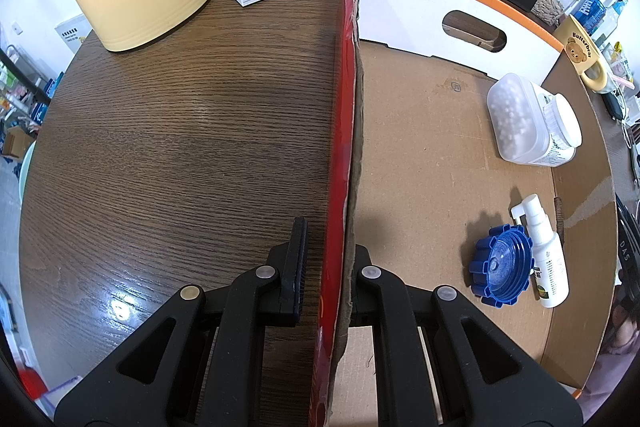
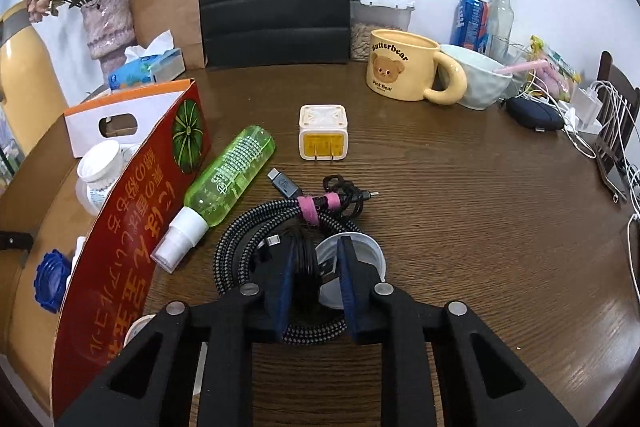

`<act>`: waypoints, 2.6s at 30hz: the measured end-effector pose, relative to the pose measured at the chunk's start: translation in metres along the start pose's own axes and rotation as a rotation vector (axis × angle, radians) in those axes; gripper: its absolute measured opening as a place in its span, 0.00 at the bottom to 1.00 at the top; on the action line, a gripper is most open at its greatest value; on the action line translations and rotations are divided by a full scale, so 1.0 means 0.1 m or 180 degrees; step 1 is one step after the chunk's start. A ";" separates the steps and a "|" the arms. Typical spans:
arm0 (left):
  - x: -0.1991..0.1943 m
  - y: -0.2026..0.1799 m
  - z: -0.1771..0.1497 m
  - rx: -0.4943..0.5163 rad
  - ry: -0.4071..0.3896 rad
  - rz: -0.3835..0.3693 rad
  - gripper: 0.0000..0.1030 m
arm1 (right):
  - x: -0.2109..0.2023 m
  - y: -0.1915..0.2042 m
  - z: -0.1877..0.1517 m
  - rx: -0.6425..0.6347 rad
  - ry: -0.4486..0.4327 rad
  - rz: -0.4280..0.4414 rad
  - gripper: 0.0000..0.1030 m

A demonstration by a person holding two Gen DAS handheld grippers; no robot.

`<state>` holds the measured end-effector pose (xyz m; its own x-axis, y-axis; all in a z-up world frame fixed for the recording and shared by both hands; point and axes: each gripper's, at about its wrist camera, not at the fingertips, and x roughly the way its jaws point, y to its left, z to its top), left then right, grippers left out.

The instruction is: Organize rigid objects

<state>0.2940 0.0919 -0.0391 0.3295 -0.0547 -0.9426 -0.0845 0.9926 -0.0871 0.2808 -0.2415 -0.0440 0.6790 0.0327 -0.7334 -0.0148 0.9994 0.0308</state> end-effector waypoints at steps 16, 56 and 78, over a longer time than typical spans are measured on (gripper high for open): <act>0.00 0.00 0.00 0.0000 0.0000 -0.0001 0.07 | -0.38 0.14 0.08 -0.0167 -0.0502 -0.0223 0.18; 0.00 0.00 0.00 0.0001 0.0000 0.0000 0.07 | -0.29 1.72 0.50 -0.1611 -0.0670 0.0203 0.19; 0.00 0.00 0.00 0.0000 0.0000 0.0000 0.07 | -0.34 1.62 0.49 -0.1484 -0.0690 0.0088 0.94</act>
<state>0.2941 0.0922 -0.0391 0.3295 -0.0548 -0.9425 -0.0844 0.9926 -0.0872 0.2912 -0.0809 0.0185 0.8096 0.1056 -0.5774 -0.3270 0.8980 -0.2943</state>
